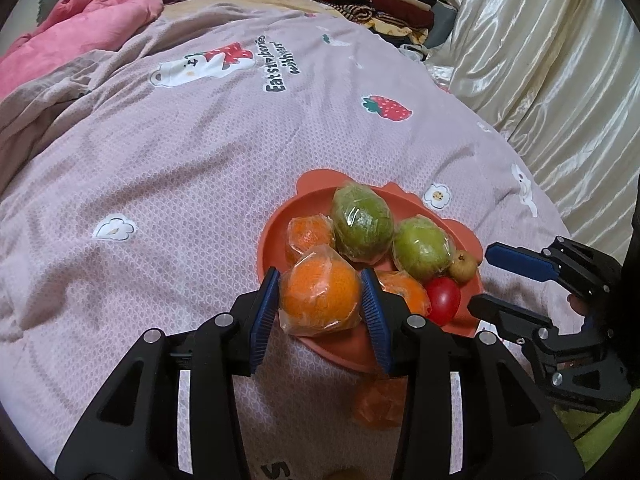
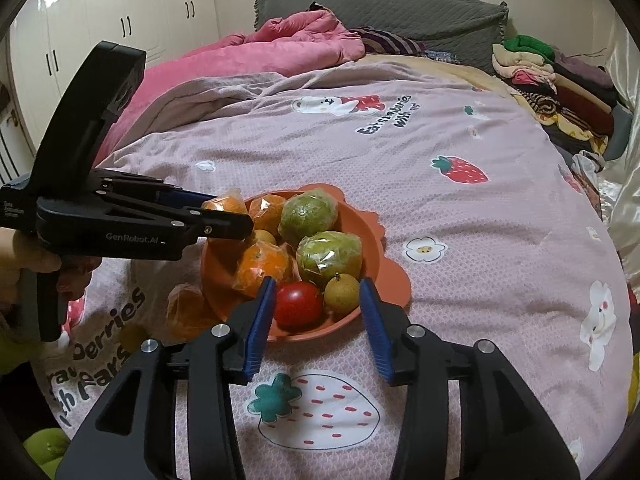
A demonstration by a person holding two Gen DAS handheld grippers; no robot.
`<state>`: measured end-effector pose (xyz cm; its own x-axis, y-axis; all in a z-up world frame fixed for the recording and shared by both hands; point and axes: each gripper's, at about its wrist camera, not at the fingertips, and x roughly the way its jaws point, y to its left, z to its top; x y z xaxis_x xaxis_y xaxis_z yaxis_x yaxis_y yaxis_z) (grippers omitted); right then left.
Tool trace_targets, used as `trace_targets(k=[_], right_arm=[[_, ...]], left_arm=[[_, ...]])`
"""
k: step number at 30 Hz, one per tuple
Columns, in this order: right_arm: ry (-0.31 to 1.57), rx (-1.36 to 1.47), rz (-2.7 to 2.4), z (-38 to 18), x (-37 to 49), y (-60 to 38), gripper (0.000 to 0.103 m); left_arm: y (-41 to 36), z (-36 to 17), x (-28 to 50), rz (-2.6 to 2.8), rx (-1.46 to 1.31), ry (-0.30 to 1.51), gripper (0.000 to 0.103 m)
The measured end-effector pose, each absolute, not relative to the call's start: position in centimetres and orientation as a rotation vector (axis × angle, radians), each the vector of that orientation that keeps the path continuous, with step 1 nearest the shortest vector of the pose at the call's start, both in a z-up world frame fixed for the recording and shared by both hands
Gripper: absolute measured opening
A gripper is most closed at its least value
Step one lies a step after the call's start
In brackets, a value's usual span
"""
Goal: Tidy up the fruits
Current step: 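Carry the bagged orange and small yellow fruit over the plate and lower them, then open both tools over the plate and lift them back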
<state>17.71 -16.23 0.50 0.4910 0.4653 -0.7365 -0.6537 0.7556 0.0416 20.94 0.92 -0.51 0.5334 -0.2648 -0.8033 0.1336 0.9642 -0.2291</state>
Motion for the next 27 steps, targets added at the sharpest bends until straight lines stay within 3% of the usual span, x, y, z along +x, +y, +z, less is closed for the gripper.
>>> trace_targets(k=[17,27], right_arm=[[0.795,-0.240,0.678,1.0,16.8,-17.1,0.061],[0.791,-0.235,0.657,1.3,16.5,-17.4,0.071]], left_arm=[[1.6,1.0,20.2,-0.226,-0.167,0.935,0.048],[2.7,2.0,19.5,-0.189,-0.178,0.907,0.068]])
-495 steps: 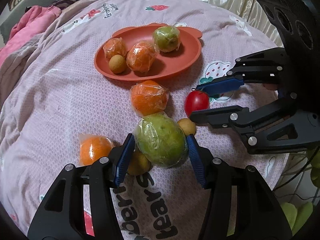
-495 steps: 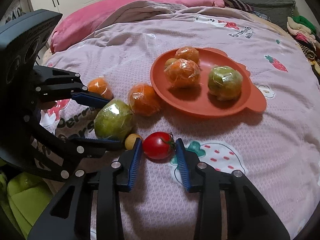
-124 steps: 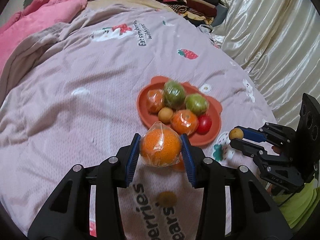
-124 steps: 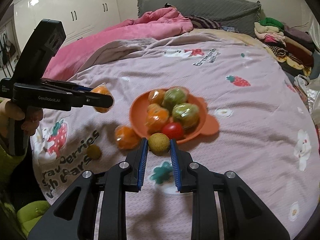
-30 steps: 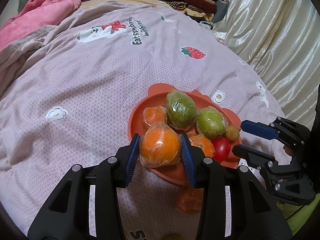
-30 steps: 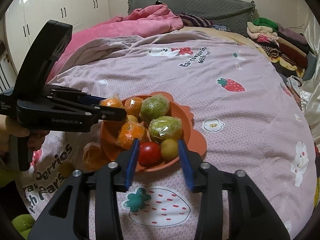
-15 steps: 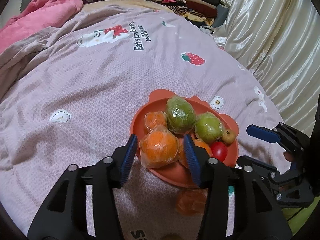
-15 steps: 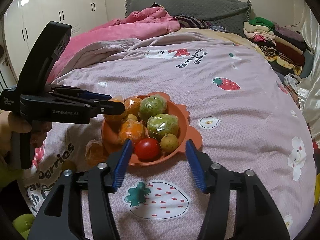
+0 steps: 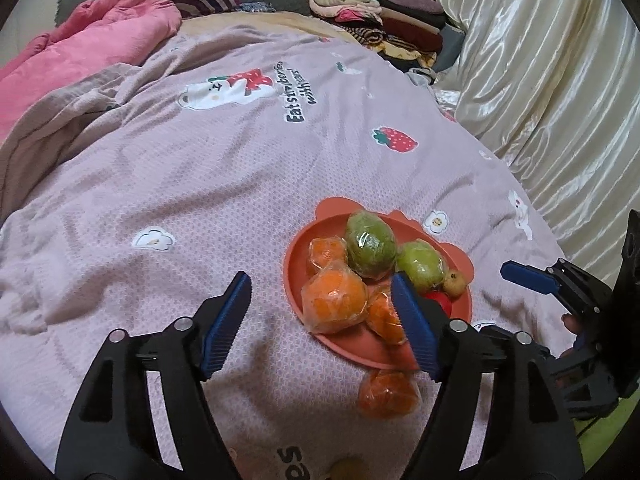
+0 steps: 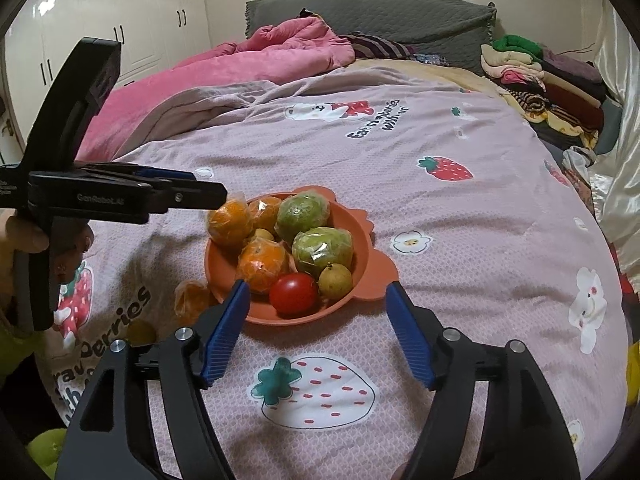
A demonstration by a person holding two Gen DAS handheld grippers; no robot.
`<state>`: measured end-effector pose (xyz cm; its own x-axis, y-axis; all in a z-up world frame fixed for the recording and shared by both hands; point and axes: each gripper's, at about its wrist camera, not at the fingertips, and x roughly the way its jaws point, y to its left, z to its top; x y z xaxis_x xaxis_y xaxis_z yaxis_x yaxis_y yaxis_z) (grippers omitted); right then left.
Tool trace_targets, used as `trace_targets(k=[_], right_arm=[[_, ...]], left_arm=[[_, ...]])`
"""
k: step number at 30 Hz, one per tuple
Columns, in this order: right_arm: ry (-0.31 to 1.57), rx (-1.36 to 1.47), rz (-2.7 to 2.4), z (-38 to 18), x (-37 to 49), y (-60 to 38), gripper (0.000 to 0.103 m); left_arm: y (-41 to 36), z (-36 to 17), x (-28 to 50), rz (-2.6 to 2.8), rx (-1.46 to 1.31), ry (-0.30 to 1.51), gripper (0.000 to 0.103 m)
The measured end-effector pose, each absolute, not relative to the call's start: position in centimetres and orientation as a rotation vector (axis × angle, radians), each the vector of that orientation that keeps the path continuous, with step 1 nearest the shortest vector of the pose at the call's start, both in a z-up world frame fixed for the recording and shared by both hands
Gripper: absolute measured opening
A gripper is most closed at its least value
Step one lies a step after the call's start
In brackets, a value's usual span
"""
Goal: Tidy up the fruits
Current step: 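Open both tools over the plate and lift them back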
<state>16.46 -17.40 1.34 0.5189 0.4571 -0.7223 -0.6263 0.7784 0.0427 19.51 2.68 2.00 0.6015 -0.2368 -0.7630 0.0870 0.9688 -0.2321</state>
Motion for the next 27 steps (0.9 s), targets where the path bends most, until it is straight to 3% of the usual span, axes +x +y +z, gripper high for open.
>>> trace_targets(k=[13,20,27], right_arm=[[0.770,-0.225,0.641,2.2,15.8,-17.6,0.085],[0.758,-0.219,0.619,2.9,15.4,-18.0,0.093],[0.749,-0.220,0.603,3.5,14.7,-18.3,0.094]], left_arm=[[4.0,3.2,17.6,-0.133,-0.185,0.872,0.090],[4.3,3.7,16.6,-0.118,-0.185,0.856,0.093],[4.5,4.1,15.5,-0.101,-0.192,0.845,0.093]])
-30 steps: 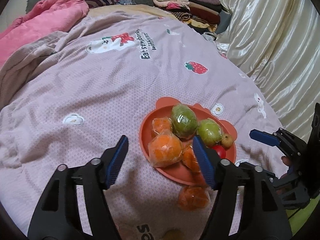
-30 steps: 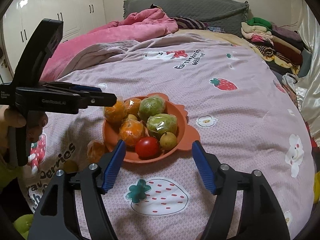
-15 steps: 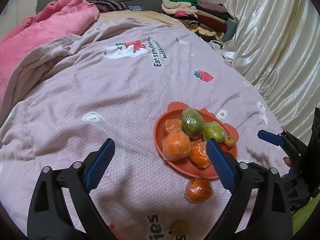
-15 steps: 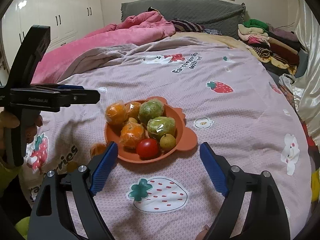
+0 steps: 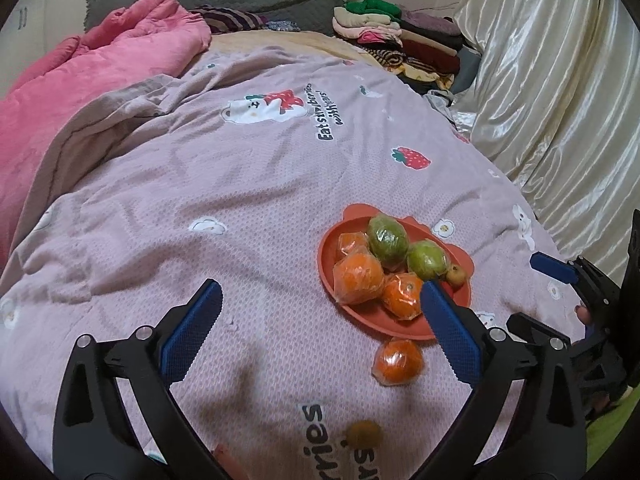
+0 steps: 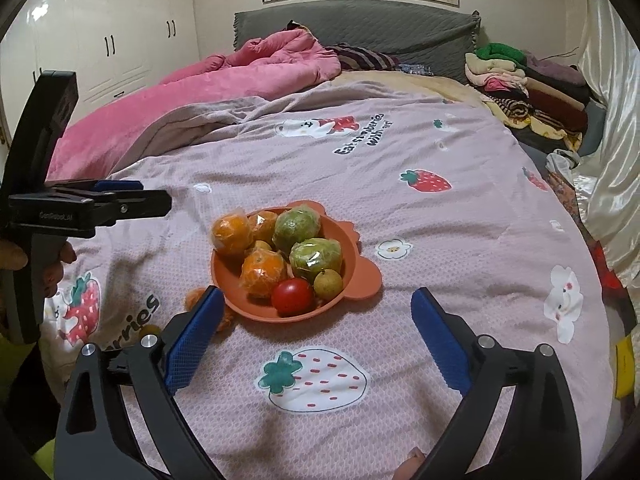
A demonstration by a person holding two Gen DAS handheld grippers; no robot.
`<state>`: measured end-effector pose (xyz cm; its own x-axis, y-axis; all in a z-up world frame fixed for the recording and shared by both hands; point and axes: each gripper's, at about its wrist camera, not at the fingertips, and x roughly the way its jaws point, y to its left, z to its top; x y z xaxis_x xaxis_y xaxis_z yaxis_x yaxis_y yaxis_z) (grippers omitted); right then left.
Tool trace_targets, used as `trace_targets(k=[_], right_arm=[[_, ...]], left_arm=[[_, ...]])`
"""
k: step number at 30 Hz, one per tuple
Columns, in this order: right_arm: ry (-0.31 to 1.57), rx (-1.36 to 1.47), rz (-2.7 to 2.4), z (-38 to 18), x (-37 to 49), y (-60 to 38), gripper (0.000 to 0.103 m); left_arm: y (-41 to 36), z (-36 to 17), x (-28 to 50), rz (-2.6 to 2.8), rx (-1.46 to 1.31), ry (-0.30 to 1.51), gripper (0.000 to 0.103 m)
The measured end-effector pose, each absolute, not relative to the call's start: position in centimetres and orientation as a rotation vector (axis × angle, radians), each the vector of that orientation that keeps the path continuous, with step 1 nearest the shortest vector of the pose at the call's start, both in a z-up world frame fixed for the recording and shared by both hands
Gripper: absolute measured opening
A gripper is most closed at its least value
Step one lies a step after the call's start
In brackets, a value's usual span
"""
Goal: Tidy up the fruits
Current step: 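Open both tools over the plate and lift them back, then grasp a small brown fruit with the left tool while the right tool grasps a bagged orange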
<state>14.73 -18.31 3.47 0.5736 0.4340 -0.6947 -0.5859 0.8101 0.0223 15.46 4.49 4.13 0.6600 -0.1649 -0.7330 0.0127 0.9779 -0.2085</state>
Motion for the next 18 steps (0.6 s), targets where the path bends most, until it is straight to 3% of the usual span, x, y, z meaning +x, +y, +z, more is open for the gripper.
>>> trace_targets(k=[18], right_arm=[[0.733,-0.221,0.607,4.7,12.3,-17.8,0.095]], left_arm=[[4.3,3.7,10.9,-0.075,-0.185,0.855,0.093]])
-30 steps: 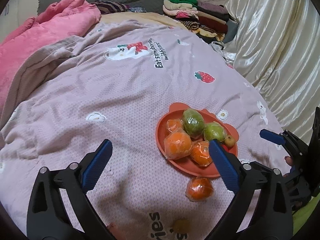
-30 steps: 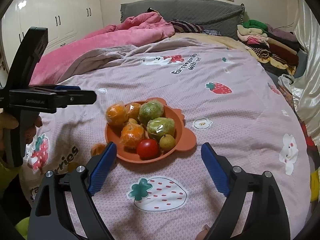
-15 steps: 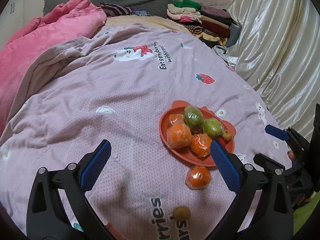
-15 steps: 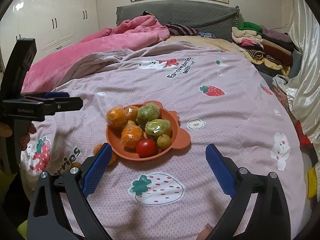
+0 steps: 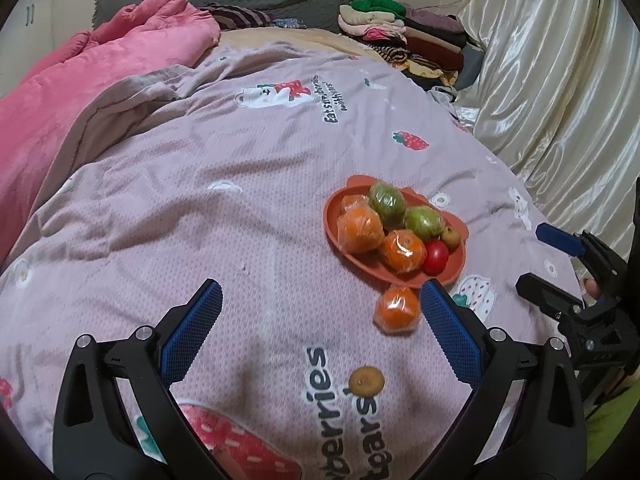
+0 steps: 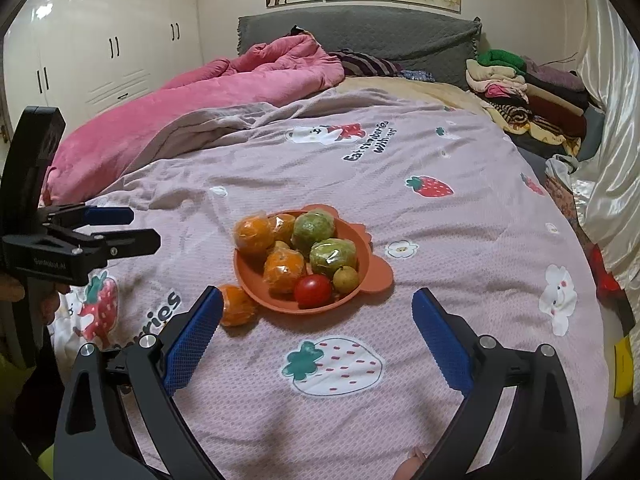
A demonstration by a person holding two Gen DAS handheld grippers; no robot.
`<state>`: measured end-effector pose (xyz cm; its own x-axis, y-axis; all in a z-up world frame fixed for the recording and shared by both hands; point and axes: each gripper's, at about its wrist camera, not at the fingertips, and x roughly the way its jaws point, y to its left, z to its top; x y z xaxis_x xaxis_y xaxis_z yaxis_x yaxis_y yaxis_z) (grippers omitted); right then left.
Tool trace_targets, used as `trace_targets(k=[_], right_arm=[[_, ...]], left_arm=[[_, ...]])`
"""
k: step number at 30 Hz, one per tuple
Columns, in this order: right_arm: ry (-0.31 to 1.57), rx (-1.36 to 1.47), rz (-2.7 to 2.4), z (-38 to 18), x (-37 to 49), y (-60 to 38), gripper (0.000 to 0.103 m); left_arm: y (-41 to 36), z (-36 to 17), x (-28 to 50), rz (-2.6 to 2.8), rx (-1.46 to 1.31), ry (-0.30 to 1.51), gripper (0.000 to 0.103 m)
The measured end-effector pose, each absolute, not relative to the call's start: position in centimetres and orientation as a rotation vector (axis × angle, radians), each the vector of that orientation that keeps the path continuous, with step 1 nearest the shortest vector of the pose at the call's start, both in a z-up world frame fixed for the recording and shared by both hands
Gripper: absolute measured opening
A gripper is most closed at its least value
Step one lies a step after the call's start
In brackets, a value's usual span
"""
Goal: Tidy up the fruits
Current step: 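Grasp a small brown fruit with the left tool while the right tool grasps a bagged orange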
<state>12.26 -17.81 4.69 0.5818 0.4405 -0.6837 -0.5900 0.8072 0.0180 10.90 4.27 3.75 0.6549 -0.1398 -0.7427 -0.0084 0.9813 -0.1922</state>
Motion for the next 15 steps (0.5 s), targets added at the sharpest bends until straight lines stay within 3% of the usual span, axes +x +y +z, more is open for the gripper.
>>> trace_targets(k=[15], right_arm=[[0.737,-0.242,0.636,5.4,10.4,-17.2,0.095]], left_arm=[[3.5,3.3,7.8,-0.065,-0.131,0.880,0.093]])
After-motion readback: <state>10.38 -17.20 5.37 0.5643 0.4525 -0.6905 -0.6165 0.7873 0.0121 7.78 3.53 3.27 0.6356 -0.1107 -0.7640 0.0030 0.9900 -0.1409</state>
